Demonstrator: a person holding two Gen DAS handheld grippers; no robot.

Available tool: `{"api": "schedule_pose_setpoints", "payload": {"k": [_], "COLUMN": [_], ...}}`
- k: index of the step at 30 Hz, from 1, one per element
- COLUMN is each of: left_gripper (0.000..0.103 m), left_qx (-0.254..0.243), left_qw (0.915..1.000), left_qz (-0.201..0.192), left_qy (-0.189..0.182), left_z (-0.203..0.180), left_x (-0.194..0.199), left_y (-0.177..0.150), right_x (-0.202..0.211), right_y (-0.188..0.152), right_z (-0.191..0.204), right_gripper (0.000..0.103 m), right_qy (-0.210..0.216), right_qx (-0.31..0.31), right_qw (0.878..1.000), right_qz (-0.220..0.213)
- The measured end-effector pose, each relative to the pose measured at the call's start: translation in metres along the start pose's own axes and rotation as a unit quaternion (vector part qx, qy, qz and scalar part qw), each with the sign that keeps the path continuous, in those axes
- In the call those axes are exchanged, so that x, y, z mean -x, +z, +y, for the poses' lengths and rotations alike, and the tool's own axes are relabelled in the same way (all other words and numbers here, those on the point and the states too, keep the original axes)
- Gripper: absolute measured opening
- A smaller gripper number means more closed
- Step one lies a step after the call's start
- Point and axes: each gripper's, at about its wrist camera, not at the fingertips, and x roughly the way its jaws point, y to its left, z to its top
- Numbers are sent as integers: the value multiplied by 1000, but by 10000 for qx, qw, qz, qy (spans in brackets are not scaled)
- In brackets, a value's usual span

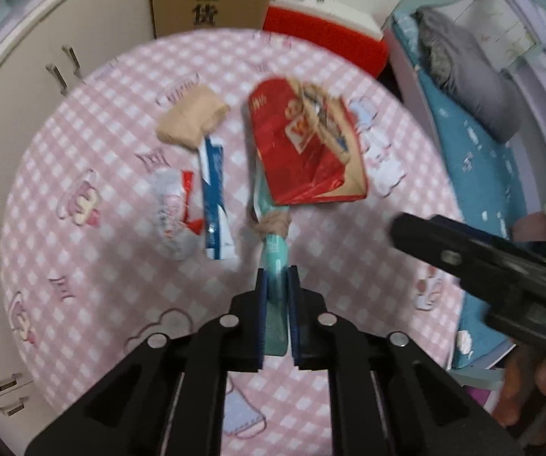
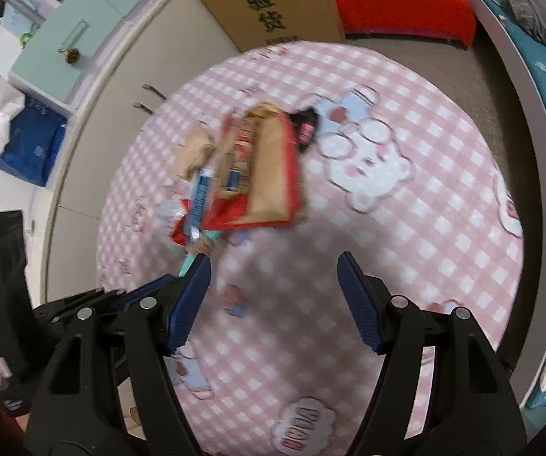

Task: Collect trash
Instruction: 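Grasp the teal toothbrush with the left gripper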

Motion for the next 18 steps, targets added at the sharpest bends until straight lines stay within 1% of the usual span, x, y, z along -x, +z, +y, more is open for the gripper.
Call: {"api": "schedule_pose_setpoints", "payload": {"k": [1, 4, 5, 6, 8, 10, 12, 13, 15, 16, 18], "left_gripper": [8, 8, 8, 6, 6, 6, 6, 6, 6, 6, 5], "left_qx": [31, 163, 235, 302, 498, 615, 735, 776, 844, 882, 1023], "left_qw": [9999, 9991, 9985, 9981, 9970, 9959, 9951, 9949, 9940, 9934, 9900], "left_qz": [-158, -390, -483, -520, -572, -617, -639, -638, -693, -737, -964], "left_qy": [-13, -22, 72, 116, 170, 223, 140, 49, 2, -28, -90], "left_z": [5, 18, 25, 30, 43, 54, 64, 68, 74, 76, 83], "left_x": [14, 37, 45, 48, 54, 61, 66, 68, 72, 74, 82], "left_y": [-1, -1, -3, -3, -6, -9, -12, -15, -19, -21, -22], "right_x": [0, -3, -7, -14, -25, -34, -46, -50, -57, -59, -61], "right_y": [1, 7, 9, 12, 14, 13, 14, 15, 17, 18, 19], "right_z": [7, 28, 34, 43, 57, 66, 78, 80, 89, 91, 96], "right_gripper": [66, 60, 59, 59, 52, 52, 51, 48, 48, 48, 48], "right_qy": [52, 222, 282, 348, 468, 546, 583, 621, 647, 679, 688], "right_qx": [62, 207, 239, 321, 401, 470, 560, 553, 622, 607, 599], "right_qw": [10000, 9995, 9993, 9989, 9980, 9971, 9962, 9959, 9953, 9951, 9952], "right_qz": [-34, -86, -69, -5, 127, 239, 318, 345, 362, 382, 353]}}
